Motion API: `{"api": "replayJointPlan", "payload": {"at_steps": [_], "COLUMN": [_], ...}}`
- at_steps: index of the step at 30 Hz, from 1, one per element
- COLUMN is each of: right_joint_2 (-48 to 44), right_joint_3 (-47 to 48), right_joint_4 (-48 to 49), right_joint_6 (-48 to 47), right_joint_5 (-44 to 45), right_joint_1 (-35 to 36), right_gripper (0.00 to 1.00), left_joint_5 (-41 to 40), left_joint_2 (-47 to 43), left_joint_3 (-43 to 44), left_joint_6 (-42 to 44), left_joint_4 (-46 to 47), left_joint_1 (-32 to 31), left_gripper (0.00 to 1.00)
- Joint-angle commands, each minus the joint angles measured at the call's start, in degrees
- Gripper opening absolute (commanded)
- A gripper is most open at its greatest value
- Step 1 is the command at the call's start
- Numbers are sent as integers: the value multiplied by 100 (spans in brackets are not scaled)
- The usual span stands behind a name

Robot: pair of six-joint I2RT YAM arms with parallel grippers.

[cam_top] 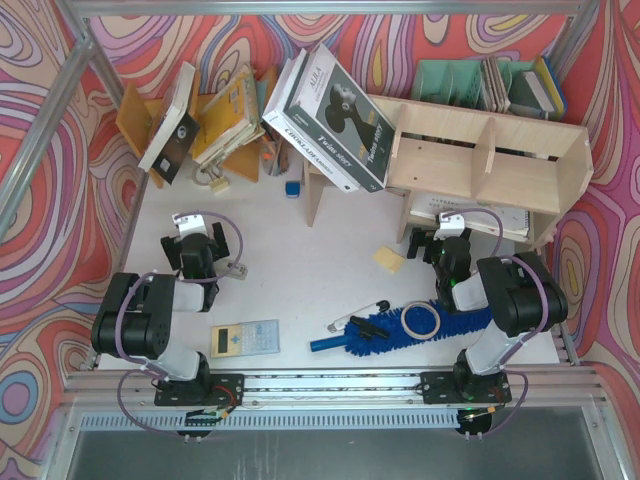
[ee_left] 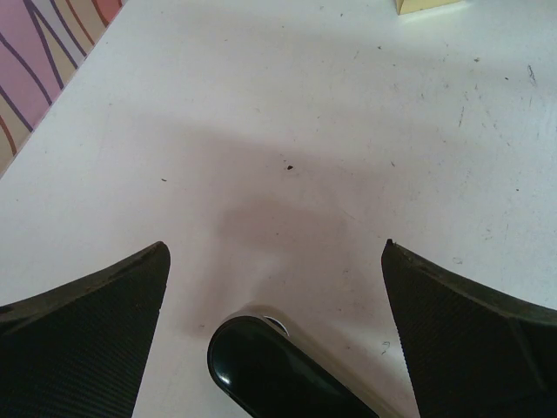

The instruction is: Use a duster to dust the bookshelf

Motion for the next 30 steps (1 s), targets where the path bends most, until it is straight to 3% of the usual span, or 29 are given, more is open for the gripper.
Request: {"api": "replayJointPlan", "payload": {"at_steps": [1,18,23,26,28,30], "right_joint_2": [22,12,-147,-387,-824,-1448], "right_joint_3": [161,143,-283,-646,-706,-399], "right_joint_4": [195,212,840,1339,928,-540], "right_joint_6": [-124,-128,-299,-440,-491,-224], "right_joint_5": [87,105,-218,-373,-282,-87], "right_joint_1": [-38,-37,-27,35,104,135], "right_gripper": [99,99,99,99,99,99], "left_joint_5": [30,132,138,-295,-606,-891], "left_joint_2": [0,-38,-608,-1204,-1569,-1903], "left_joint_3": [67,-38,-502,-511,-446,-453], "left_joint_6": [-31,-8,186,391,555,570], "left_joint_4": [14,141,577,23,-340,-476], "left_joint_1": [20,18,-131,-455,-749,-1015], "left_gripper": [98,98,98,98,98,98]}}
